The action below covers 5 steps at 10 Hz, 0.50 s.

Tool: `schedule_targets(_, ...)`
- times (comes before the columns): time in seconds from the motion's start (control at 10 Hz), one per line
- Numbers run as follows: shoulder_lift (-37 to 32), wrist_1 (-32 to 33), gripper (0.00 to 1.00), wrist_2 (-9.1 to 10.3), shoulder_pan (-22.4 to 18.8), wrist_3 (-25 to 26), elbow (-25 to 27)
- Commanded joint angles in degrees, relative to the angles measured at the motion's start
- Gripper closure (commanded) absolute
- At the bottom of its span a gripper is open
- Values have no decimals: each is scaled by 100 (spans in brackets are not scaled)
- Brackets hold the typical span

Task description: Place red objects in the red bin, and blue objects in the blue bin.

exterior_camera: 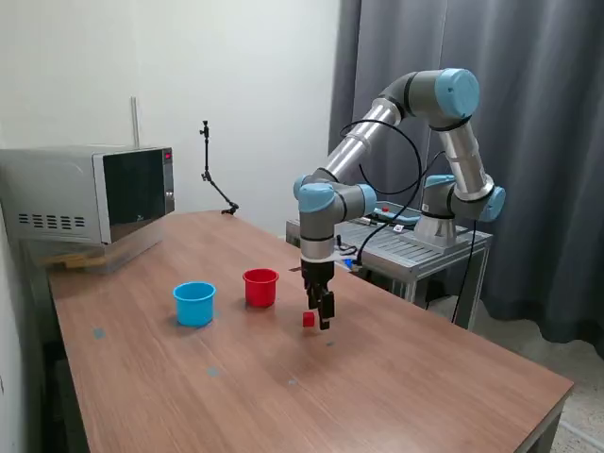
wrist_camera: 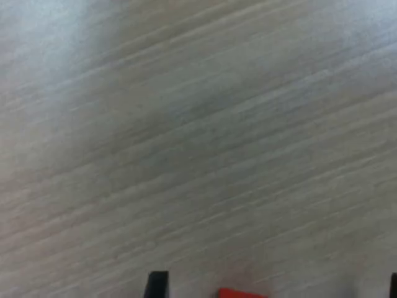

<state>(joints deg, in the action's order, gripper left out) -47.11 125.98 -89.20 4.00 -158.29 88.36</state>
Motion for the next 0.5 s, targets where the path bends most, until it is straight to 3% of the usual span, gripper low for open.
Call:
schedule_targets(0.0,0,14,0,-1,4,0,-3)
schedule_targets(0.1,0,14,100,-1,-4,0,-3)
schedule_targets(0.4,0,14,100,-1,4,0,-3)
